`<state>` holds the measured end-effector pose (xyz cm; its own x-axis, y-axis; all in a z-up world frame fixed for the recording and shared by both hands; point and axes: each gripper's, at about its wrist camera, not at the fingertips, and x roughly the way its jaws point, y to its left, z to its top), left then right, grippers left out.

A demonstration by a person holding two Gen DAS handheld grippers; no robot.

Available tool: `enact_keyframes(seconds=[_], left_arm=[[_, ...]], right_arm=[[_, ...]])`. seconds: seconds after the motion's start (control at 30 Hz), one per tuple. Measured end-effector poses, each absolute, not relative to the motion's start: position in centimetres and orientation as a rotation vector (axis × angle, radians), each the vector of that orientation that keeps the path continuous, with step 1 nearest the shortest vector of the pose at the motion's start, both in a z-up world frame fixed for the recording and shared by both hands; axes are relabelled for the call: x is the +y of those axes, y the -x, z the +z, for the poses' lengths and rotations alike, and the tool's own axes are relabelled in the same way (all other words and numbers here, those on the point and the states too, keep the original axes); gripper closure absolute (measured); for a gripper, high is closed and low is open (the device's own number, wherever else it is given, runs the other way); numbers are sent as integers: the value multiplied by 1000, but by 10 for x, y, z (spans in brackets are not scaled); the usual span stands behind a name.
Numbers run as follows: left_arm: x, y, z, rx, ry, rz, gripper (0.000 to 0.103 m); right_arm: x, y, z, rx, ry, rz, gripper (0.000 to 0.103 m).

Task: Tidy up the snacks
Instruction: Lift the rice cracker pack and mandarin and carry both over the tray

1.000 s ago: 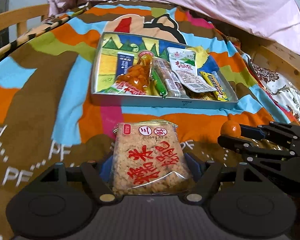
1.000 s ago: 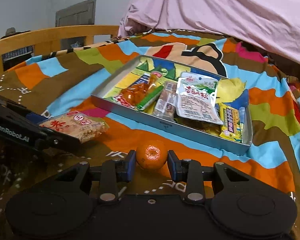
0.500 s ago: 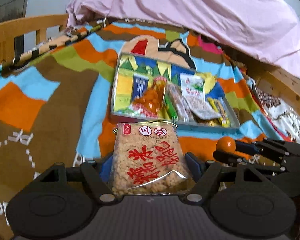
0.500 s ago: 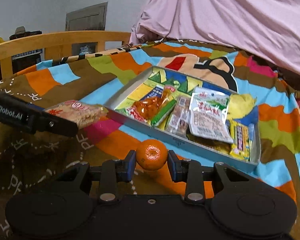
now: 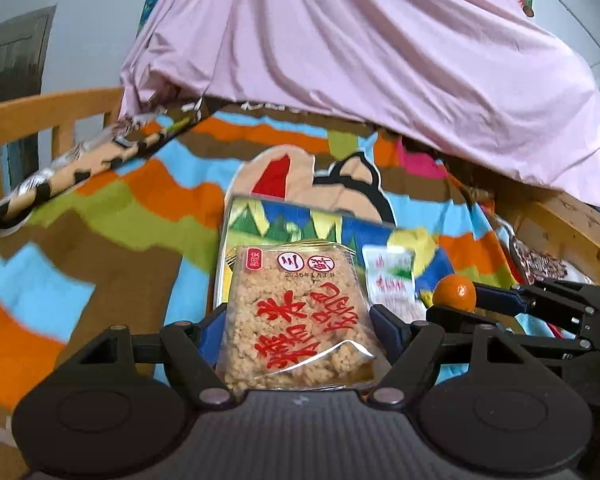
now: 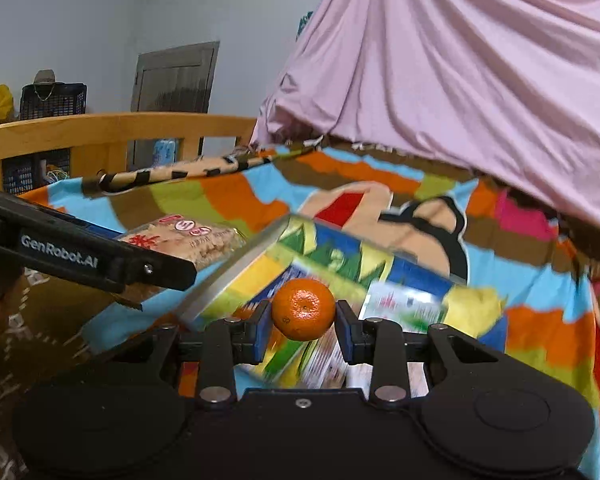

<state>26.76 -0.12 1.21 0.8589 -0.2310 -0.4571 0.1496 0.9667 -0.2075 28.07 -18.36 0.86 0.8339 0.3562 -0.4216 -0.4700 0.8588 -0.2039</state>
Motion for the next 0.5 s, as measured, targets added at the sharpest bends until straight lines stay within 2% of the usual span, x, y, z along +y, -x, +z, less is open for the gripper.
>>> enact_keyframes(seconds=[0.23, 0.5], left_arm=[[-2, -327, 19, 447, 101, -206, 26], [2, -394, 2, 509, 144, -187, 26]], right_arm=[[-173, -343, 16, 351, 342, 434, 67], [-164, -418, -8, 383, 397, 372, 67]])
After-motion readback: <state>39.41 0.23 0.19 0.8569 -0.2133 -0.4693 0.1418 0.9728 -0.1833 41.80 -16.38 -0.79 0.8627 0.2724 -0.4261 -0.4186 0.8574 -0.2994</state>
